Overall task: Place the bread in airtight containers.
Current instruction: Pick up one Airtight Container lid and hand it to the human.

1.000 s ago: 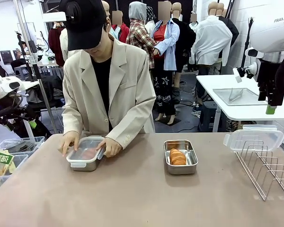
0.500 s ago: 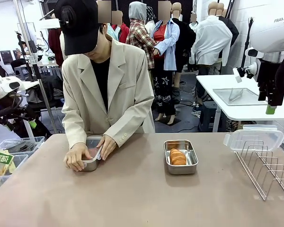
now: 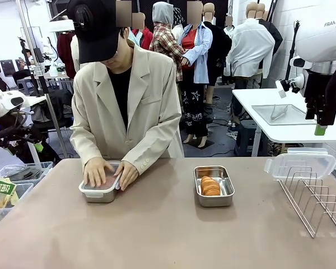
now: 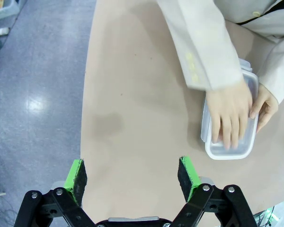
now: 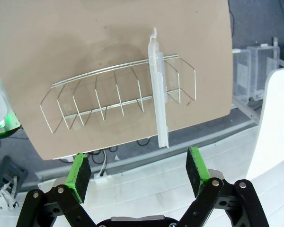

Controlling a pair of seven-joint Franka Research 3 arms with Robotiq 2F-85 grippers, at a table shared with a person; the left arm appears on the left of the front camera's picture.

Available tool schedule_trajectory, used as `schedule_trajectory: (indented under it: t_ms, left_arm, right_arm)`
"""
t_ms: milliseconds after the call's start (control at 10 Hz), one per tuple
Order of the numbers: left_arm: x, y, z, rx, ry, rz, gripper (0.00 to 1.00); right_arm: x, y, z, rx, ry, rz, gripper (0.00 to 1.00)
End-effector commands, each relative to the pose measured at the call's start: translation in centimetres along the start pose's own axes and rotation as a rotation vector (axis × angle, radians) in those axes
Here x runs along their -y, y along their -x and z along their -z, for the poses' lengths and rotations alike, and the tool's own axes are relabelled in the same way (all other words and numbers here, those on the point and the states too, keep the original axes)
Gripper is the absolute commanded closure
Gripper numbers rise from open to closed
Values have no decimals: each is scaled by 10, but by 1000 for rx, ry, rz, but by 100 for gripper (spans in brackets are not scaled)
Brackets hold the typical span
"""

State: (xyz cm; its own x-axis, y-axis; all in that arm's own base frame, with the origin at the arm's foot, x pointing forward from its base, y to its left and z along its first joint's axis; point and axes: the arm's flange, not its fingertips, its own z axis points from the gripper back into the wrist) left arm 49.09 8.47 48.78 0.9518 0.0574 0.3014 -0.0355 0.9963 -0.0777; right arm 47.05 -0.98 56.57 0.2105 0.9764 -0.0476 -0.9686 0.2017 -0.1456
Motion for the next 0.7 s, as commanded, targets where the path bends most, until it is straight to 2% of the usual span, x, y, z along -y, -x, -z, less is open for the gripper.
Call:
schedule_trajectory:
  t_ms: [0, 600]
  left_arm:
    - [-1, 1, -1, 8, -11, -3, 0]
    - [-1, 1, -1, 8, -11, -3, 0]
  right_arm:
    - [-1, 1, -1, -2, -4, -9, 0]
    - [-1, 1, -1, -2, -4, -9, 0]
